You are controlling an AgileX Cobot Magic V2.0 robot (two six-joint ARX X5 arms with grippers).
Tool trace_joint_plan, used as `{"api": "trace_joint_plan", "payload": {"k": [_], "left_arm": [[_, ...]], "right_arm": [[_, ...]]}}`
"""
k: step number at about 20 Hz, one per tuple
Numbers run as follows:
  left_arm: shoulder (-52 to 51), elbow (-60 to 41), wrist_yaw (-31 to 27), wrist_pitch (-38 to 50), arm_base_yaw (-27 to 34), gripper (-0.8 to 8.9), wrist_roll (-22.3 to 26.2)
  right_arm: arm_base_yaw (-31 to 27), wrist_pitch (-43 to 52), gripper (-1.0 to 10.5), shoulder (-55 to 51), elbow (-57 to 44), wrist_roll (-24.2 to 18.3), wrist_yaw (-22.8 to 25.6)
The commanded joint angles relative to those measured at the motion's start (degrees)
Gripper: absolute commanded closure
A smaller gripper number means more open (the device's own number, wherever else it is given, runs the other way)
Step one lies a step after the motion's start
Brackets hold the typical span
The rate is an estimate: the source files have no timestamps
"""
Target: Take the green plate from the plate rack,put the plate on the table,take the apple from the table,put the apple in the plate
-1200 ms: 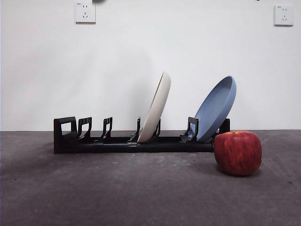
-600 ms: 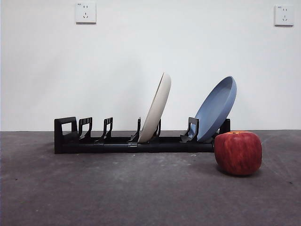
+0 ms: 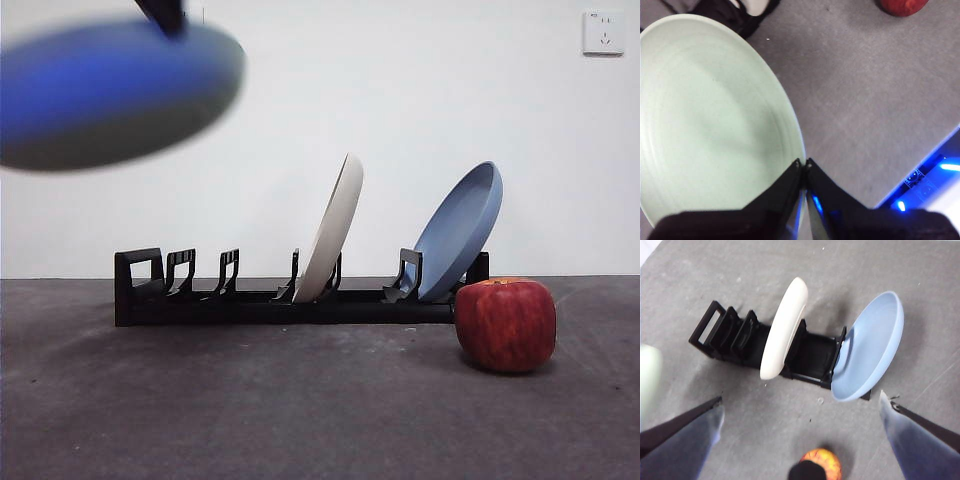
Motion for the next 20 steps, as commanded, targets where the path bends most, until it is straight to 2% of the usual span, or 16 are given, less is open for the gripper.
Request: {"api": "trace_joint_plan", "payload": {"k": [1,4,10,18,20], "left_arm": [[4.7,-0.9,-0.7,5.2,-0.2,8.22,-0.1],[13.2,-0.9,-0.9,11.4,-0.2,8.22,1.4],[25.9,-0.9,-0.8,15.2,-2.1,8.22,1.4],[31.7,-0.9,0.1,21.1,-8.1,8.22,1.2],[32.5,-0.9,2.4,22.2,-8.1,8.22,1.2]], "right_arm": [[0.0,0.7,4.1,0.2,0.3,0.6,0.3],[0.0,0.7,4.1,0.2,0.3,0.6,0.3],[0.0,0.7,4.1,0.2,0.3,0.6,0.3],[0.0,0.8,4.1,0.2,0.3,0.6,0.3],[0.0,0.7,4.1,0.2,0.3,0.6,0.3]]}}
